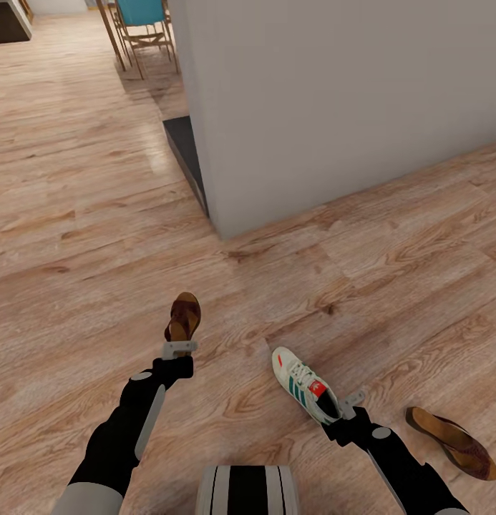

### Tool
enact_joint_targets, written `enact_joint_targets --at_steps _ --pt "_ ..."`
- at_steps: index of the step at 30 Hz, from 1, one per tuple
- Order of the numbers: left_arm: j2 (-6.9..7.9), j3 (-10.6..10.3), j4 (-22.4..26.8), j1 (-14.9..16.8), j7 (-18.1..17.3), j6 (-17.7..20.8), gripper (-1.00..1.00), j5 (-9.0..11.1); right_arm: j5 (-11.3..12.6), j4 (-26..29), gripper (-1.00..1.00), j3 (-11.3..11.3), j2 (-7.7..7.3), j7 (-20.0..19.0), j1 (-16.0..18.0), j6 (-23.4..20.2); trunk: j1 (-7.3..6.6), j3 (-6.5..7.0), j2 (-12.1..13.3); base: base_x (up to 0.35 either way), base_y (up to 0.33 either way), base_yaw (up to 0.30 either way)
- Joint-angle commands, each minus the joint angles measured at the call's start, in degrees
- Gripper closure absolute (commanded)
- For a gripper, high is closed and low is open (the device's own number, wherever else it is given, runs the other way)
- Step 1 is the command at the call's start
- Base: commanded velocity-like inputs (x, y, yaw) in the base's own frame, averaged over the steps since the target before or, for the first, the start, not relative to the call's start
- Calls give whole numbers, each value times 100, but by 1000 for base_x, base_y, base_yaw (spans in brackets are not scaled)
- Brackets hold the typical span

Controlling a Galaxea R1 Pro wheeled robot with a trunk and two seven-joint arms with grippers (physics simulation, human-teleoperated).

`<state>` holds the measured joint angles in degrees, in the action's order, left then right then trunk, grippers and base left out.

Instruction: Pick up the two gym shoes and the two sandals from the corridor floor and place them onto the hallstand (shoe rack) in the corridor, making sure they are on the rack and not on the floor. Arrange them so the two gym shoes are next to each other and the two sandals are next to each other.

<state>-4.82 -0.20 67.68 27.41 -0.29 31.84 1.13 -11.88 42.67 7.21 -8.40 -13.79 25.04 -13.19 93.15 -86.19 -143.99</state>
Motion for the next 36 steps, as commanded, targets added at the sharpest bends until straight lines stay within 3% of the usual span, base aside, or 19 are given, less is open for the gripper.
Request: enact_joint_targets --at_steps 1,36 --pt "-1 2 8 2 -15 33 100 -8 -60 13 -100 9 -4 -21 0 -27 -1 -6 -2 0 0 0" --pt "-1 2 8 2 -15 33 100 -8 -60 13 -100 9 -8 -22 0 -26 -1 -10 -2 11 4 0"
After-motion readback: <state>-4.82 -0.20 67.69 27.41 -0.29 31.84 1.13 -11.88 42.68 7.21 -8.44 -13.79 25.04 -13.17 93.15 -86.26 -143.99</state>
